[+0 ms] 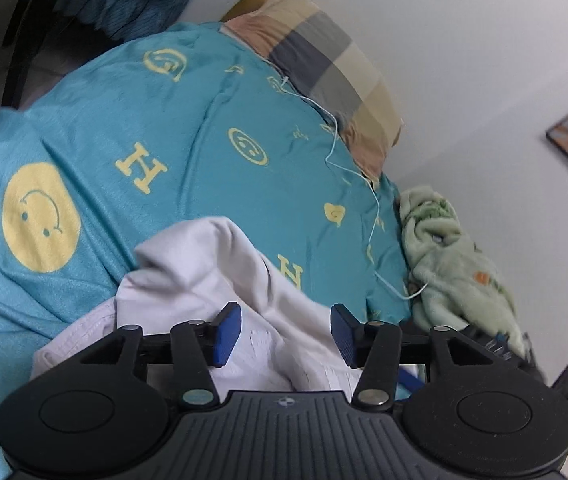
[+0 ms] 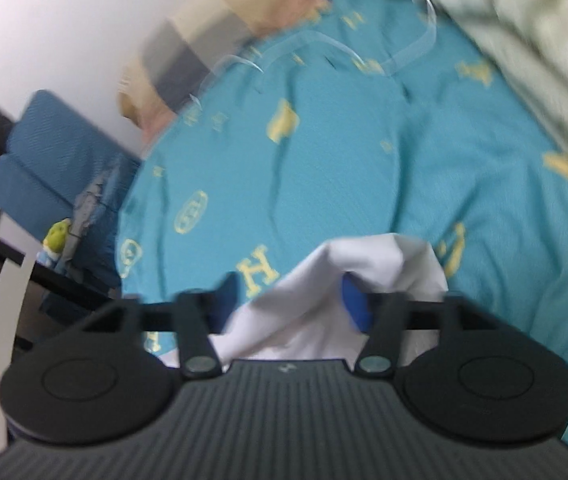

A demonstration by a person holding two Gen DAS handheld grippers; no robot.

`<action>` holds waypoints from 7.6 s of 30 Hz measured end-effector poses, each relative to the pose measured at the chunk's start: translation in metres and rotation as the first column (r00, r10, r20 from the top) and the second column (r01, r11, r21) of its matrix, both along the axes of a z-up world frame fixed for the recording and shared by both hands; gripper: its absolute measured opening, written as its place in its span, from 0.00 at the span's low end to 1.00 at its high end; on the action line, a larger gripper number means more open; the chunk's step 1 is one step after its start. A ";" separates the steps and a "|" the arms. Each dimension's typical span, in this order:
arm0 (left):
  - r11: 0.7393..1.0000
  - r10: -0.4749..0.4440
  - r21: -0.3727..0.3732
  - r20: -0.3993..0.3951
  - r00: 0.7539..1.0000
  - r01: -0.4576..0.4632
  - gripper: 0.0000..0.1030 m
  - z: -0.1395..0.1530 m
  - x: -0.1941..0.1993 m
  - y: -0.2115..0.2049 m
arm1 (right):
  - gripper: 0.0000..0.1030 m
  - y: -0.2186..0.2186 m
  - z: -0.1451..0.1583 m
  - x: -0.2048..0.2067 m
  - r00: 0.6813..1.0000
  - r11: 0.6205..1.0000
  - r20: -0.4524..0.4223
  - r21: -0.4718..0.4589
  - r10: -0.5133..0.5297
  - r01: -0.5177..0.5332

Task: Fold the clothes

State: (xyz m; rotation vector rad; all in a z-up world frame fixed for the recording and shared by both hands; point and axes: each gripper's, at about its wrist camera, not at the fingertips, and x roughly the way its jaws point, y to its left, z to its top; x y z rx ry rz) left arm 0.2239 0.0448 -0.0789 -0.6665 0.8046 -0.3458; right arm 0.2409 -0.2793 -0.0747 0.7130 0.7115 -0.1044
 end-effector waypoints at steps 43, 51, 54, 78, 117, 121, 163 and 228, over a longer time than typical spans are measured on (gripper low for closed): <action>0.846 -0.206 0.510 0.043 0.978 0.156 0.64 0.021 -0.061 -0.044 | 0.67 0.059 -0.003 -0.036 0.962 0.903 -0.125 -0.332 0.243 -0.271; 0.887 -0.185 0.436 0.029 0.982 0.155 0.65 0.026 -0.063 -0.034 | 0.69 0.052 -0.016 -0.028 0.959 0.934 -0.170 -0.242 0.227 -0.264; 0.924 -0.158 0.356 0.011 0.987 0.143 0.66 0.028 -0.067 -0.025 | 0.69 0.045 -0.016 -0.027 0.965 0.951 -0.162 -0.198 0.208 -0.238; 0.901 0.056 -0.371 -0.413 0.909 -0.225 0.86 -0.073 -0.072 0.028 | 0.69 -0.002 -0.002 -0.056 0.997 0.950 -0.073 0.311 0.026 -0.002; 0.769 0.116 -0.571 -0.318 0.941 -0.288 0.43 -0.074 -0.051 0.058 | 0.69 -0.015 -0.092 -0.088 0.910 0.607 -0.315 0.679 -0.269 0.414; 0.767 0.122 -0.572 -0.318 0.940 -0.292 0.63 -0.076 -0.047 0.054 | 0.69 -0.017 -0.092 -0.084 0.915 0.637 -0.301 0.658 -0.267 0.402; 0.779 -0.208 -0.603 0.011 0.978 0.172 0.22 0.188 0.003 -0.310 | 0.18 -0.304 0.171 -0.130 0.852 0.816 0.243 0.492 -0.464 0.304; 0.820 -0.538 0.507 0.526 0.659 0.265 1.00 0.247 -0.324 -0.244 | 0.69 -0.125 0.193 -0.386 0.899 0.766 0.397 -0.515 -0.183 0.383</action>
